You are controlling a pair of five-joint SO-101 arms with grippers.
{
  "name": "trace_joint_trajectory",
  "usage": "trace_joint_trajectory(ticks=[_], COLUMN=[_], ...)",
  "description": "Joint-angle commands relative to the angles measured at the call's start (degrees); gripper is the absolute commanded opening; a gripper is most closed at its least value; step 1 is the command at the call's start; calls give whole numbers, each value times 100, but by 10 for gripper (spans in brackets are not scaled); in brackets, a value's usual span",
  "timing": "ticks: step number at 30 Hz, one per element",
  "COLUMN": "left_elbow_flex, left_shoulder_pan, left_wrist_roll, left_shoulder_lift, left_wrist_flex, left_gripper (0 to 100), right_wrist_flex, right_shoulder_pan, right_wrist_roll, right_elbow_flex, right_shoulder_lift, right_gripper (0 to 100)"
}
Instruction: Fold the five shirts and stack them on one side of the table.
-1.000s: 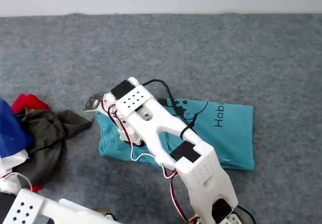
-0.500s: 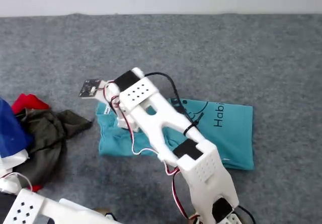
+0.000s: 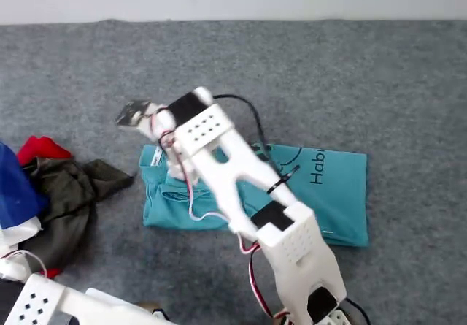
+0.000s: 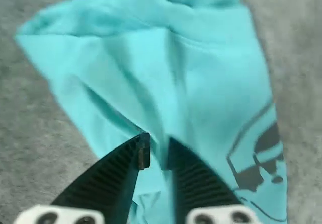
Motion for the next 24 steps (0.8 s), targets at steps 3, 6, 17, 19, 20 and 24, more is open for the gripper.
trace_joint_trajectory(ticks=[3,6,17,19,20,24], left_elbow_flex=[-40,-40,-13,-13,-13,-22], left_shoulder_pan=[0,-35,-44,-44,-44,-35], left_wrist_roll=[-26,-26,-26,-26,-26,-26], left_shoulder_lift=[-44,-44,-44,-44,-44,-44], left_wrist_flex=[-105,-105,-88,-79,-79,-88], left_gripper=[15,15,15,15,15,15], right_wrist_flex=[242,224,-400,-374,-347,154], right_shoulder_pan=[-734,-1068,110,215,233,92], right_wrist_roll=[-62,-62,-26,-26,-35,-44], right_elbow_flex=[-237,-123,-862,-1143,-1248,-1802], right_shoulder_lift=[-435,-321,1086,1314,1402,1508], right_gripper=[10,10,10,10,10,10])
